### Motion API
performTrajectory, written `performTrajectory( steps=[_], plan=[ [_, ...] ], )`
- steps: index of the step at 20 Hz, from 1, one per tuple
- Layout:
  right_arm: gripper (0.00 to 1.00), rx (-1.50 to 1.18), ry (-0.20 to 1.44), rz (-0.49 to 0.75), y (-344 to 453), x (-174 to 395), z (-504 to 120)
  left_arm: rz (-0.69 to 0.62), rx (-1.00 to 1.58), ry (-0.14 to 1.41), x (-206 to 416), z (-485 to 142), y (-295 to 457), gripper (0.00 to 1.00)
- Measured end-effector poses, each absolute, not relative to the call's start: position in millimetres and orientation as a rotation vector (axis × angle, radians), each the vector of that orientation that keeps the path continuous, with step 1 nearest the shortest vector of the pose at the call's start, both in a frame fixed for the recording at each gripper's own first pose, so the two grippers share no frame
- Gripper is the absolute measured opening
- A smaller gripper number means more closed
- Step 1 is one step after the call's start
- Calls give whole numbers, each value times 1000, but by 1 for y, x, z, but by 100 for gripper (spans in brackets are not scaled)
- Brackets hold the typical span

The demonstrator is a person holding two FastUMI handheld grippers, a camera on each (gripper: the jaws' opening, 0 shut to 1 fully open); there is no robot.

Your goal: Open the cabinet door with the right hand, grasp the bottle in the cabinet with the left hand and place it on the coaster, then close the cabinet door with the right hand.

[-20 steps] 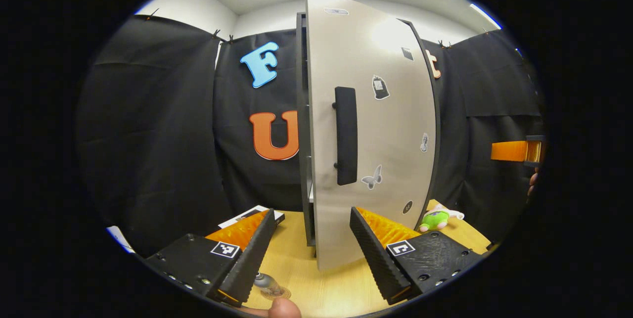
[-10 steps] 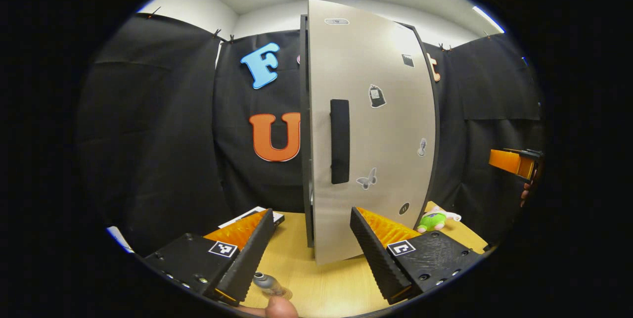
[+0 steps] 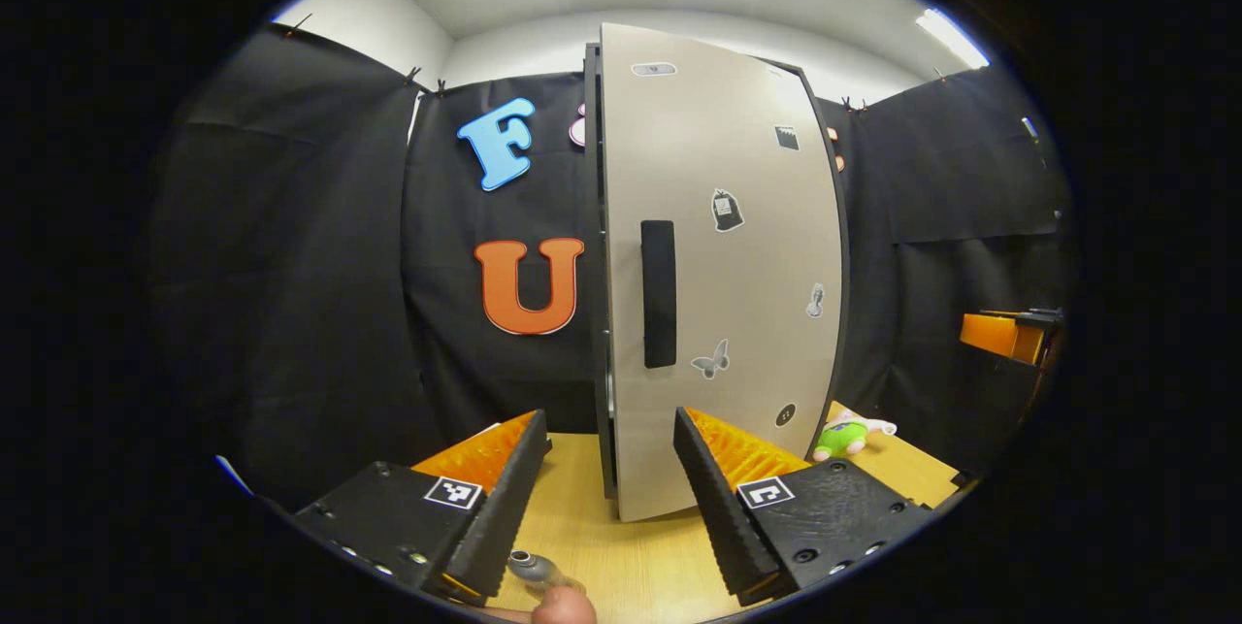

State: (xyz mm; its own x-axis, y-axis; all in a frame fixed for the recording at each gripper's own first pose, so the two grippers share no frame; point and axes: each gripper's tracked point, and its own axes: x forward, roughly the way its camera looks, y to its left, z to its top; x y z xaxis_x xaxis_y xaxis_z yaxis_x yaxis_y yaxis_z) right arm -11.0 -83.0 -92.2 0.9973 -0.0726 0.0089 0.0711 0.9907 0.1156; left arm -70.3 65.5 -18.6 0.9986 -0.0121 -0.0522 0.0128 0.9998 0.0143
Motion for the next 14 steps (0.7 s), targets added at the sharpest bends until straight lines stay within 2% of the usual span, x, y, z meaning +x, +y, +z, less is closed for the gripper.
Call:
performTrajectory(
  steps=[2, 3, 4, 6, 7, 8, 9, 10, 11, 13, 14],
  plan=[
    [61, 147, -5, -55, -70, -16, -100, 12, 14, 24, -74, -13, 75, 82],
    [71, 154, 2, -55, -66, -21, -103, 2, 13, 21, -75, -12, 74, 84],
    [98, 150, -3, -67, -67, -27, -103, -24, 6, 27, -75, -16, 69, 88],
    [94, 112, -16, -88, -65, -37, -100, -59, -15, 38, -77, -21, 65, 87],
    [90, 84, -19, -97, -65, -40, -99, -59, -23, 40, -77, -21, 66, 80],
    [83, 58, -20, -110, -67, -43, -98, -60, -36, 41, -79, -22, 66, 74],
    [81, 43, -25, -104, -65, -45, -95, -55, -53, 29, -77, -19, 66, 74],
    [81, 35, -28, -106, -66, -47, -93, -47, -70, 25, -75, -18, 66, 88],
    [81, 28, -35, -112, -70, -49, -90, -52, -83, 36, -72, -20, 63, 79],
    [89, 23, -37, -115, -75, -50, -89, -63, -105, 41, -69, -19, 55, 82],
    [89, 19, -33, -110, -77, -48, -90, -60, -105, 37, -68, -16, 53, 82]
  ],
)
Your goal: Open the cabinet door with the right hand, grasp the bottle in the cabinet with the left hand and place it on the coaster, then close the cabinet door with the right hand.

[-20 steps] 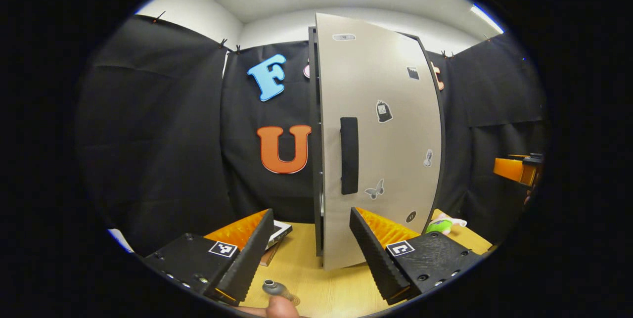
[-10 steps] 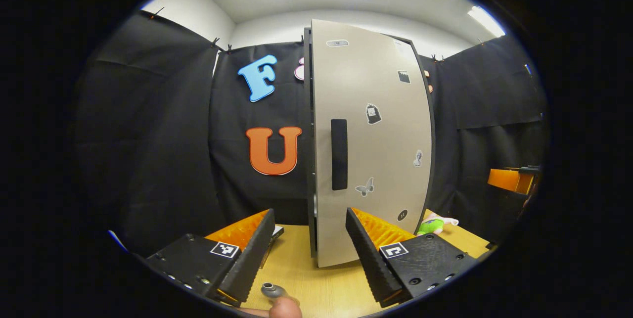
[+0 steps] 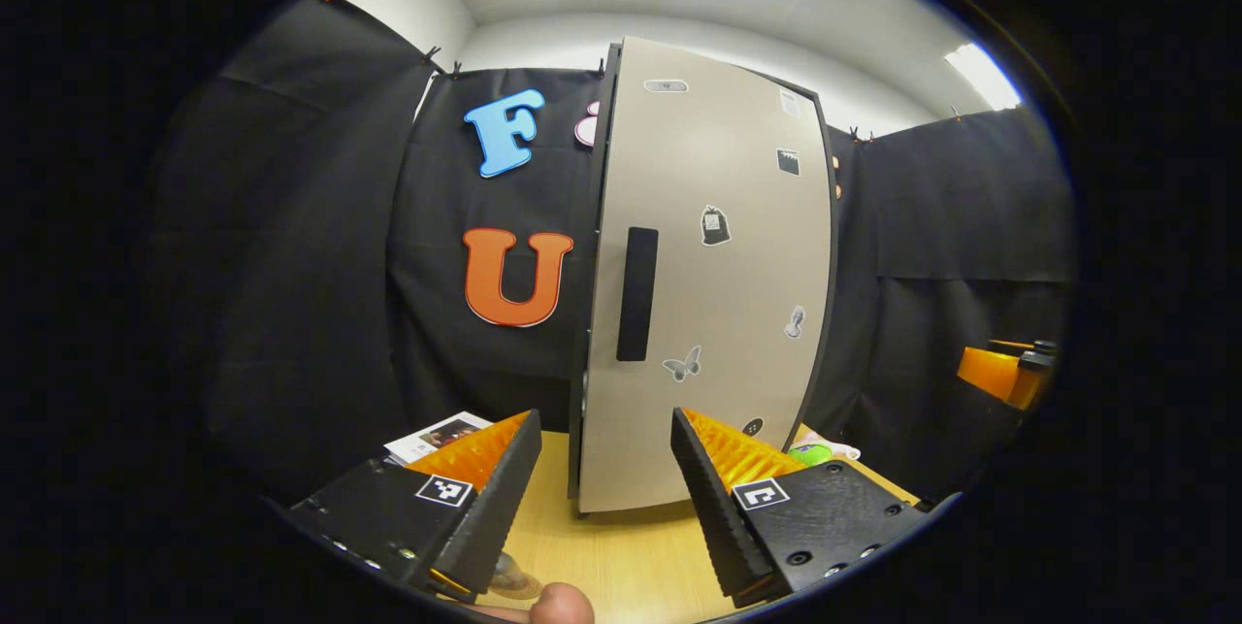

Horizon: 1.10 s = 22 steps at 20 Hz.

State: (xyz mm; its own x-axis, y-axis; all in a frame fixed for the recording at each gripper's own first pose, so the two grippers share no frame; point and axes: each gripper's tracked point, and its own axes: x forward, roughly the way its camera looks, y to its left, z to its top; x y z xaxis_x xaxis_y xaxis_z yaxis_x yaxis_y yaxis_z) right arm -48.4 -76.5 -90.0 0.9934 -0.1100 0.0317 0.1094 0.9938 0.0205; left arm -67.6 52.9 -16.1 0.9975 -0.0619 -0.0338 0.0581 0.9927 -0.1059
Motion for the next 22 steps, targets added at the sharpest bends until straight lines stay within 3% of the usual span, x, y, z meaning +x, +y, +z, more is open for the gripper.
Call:
performTrajectory(
  steps=[7, 15, 22],
  plan=[
    [98, -2, -22, -52, -105, -14, -99, -43, -152, -163, -48, 25, 18, 89],
    [98, 25, -38, 106, -114, 35, -95, 50, -20, -131, -33, 28, -10, 93],
    [98, 59, -83, 38, -128, 42, -70, -71, -19, -70, -23, 14, -21, 90]
  ],
)
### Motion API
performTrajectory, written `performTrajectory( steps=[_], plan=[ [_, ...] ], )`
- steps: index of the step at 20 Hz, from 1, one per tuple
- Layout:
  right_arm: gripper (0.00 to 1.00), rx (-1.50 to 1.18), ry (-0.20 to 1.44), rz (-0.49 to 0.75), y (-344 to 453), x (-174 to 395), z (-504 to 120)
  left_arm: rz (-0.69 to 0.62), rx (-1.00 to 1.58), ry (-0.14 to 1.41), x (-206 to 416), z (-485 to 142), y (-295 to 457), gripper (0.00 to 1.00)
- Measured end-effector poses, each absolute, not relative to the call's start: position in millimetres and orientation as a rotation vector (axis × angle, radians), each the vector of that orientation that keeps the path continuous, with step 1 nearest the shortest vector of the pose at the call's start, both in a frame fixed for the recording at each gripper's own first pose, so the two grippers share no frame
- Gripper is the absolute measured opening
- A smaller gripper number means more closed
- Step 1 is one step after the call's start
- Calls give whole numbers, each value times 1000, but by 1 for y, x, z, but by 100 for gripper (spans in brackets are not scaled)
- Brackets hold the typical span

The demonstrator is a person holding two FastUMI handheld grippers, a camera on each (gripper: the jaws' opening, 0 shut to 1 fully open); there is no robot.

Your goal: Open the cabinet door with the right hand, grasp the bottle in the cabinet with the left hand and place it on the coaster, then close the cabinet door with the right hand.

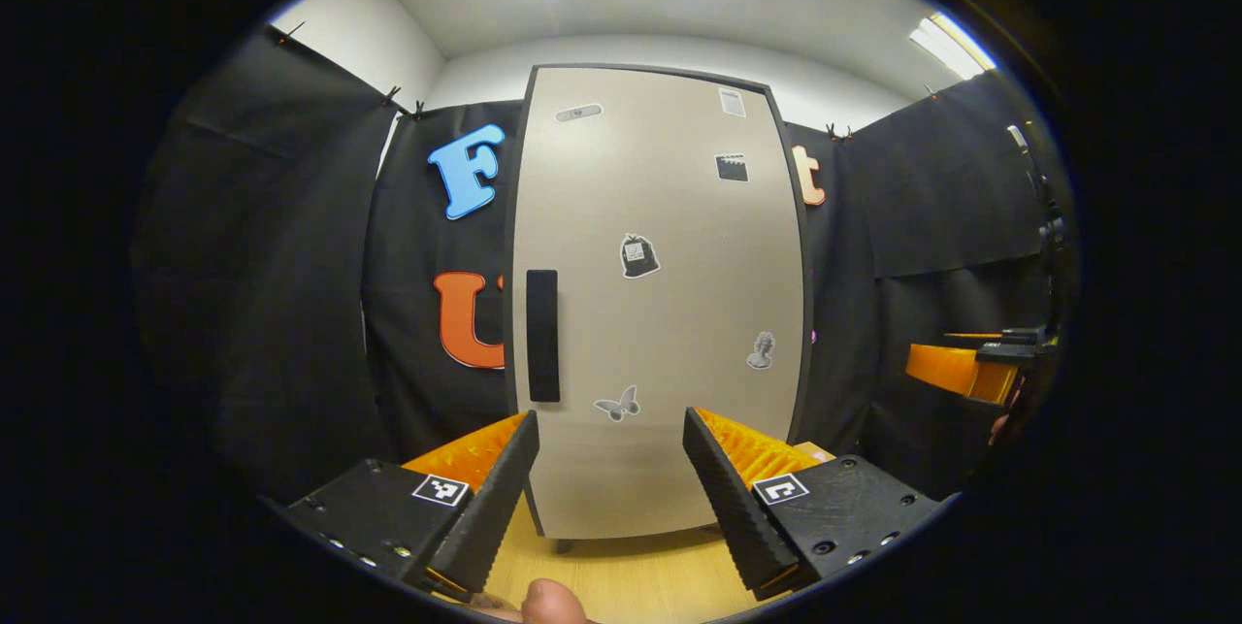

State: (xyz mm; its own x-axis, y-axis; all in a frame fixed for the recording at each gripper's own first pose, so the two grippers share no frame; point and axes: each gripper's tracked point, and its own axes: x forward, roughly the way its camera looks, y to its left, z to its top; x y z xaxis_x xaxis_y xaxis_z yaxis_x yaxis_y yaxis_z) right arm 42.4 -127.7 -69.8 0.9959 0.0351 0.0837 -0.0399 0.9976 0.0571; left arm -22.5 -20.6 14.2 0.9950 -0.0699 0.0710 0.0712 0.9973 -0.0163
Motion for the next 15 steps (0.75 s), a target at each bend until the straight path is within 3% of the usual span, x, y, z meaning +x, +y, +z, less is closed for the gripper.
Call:
performTrajectory(
  steps=[15],
  plan=[
    [98, 35, -51, 47, -99, 44, -74, 40, -42, -29, -6, 5, 28, 92]
  ],
)
